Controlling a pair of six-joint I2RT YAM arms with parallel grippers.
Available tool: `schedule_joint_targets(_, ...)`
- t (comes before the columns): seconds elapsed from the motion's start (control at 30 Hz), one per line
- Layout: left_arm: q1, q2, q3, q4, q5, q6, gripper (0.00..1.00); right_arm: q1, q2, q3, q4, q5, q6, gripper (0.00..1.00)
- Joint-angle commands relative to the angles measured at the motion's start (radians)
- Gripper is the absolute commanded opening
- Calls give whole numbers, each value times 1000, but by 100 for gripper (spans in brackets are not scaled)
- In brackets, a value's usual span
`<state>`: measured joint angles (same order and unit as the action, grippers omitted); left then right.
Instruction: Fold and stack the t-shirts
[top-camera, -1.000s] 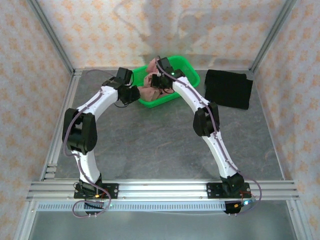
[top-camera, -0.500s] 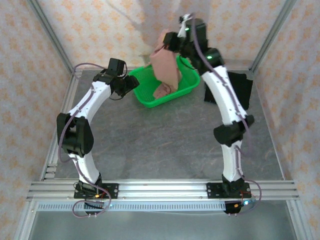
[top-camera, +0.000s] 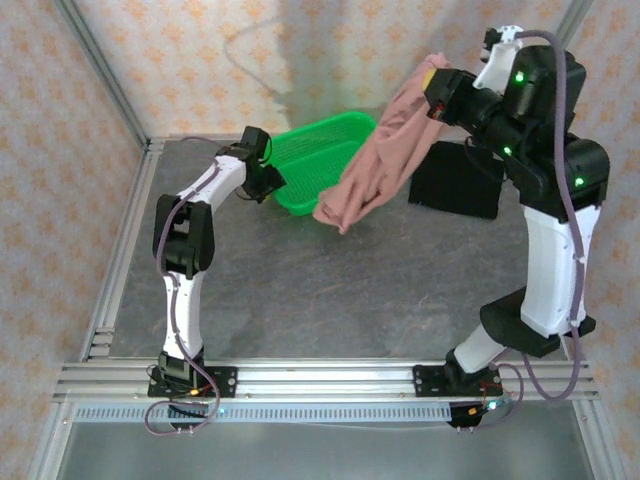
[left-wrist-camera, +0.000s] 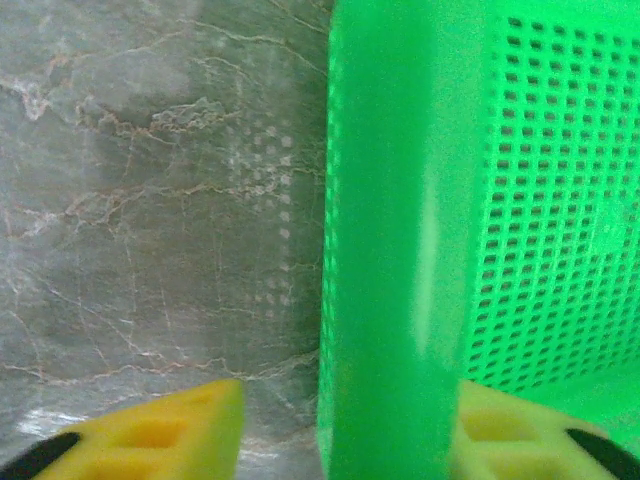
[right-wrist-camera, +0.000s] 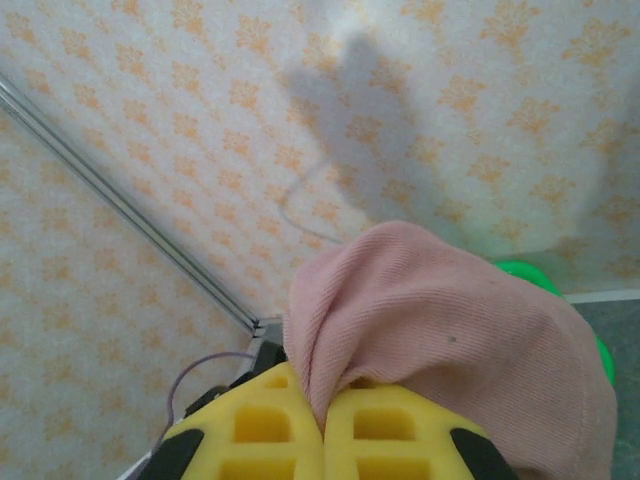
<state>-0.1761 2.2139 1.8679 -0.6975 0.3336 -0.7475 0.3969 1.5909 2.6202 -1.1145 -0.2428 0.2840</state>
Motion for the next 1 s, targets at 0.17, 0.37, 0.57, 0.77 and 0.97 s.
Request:
schedule_joint_targets(0.17, 99, -128, -103, -31, -58, -79, 0, -24, -46, -9, 171, -134, 39, 0)
schedule_joint_targets(0.37, 227, -385, -382, 41, -163, -185, 0, -25, -9, -108, 185, -175, 80, 0)
schedule_joint_targets(0.57, 369, -574, -583, 41, -266, -227, 0, -24, 42, -203, 218, -226, 119, 0)
schedule_joint_targets(0.77, 509, -596, -606, 56, -279, -224, 0, -24, 127, -270, 127, -233, 114, 0)
schedule_joint_targets(0.97, 564, -547, -552, 73, -298, -279, 0, 13, 201, -369, 107, -230, 82, 0)
